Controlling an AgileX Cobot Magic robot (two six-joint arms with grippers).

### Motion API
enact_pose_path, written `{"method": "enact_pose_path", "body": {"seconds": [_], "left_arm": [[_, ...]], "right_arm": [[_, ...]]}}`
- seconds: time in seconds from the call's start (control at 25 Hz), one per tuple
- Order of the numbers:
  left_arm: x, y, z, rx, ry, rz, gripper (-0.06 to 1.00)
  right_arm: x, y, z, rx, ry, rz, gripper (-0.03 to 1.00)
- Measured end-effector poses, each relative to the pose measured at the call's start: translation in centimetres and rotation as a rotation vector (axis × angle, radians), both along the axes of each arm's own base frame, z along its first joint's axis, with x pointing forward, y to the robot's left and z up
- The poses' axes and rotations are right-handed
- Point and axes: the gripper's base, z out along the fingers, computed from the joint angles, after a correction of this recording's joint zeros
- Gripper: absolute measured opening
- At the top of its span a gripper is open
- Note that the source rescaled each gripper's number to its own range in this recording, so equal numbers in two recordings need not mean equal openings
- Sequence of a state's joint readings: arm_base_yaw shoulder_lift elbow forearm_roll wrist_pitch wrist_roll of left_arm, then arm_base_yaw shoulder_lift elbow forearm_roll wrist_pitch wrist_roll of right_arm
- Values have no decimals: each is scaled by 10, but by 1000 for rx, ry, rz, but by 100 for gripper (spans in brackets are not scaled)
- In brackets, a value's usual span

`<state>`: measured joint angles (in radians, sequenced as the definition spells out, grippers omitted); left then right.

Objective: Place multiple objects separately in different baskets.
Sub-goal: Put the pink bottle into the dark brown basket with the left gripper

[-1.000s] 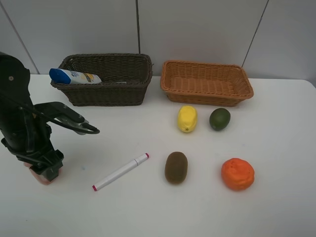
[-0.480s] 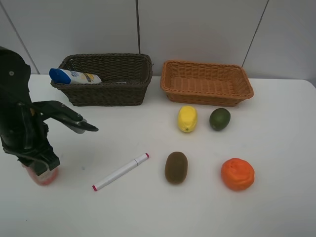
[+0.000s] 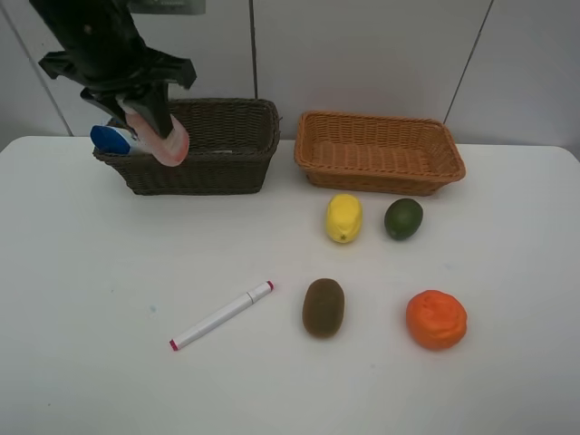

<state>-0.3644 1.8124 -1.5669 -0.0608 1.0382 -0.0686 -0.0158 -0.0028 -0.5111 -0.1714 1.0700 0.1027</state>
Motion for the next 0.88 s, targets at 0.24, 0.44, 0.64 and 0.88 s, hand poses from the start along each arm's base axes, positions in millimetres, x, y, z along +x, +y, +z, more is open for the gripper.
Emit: {"method": "enact_pose_path", "body": {"seconds": [0.24,0.44,0.64,0.88], "left_arm": [[81,-26,-27,-18,-53,60,30],[120,-17,-61,43,-39,184,30],[134,2,-85,69,20,288,44],[134,4,-77,68,33,315,96]], "right_arm": [[0,0,0,0,0,0,100],[0,0,0,0,0,0,100],[0,0,0,0,0,0,100],[0,0,0,0,0,0,100]]}}
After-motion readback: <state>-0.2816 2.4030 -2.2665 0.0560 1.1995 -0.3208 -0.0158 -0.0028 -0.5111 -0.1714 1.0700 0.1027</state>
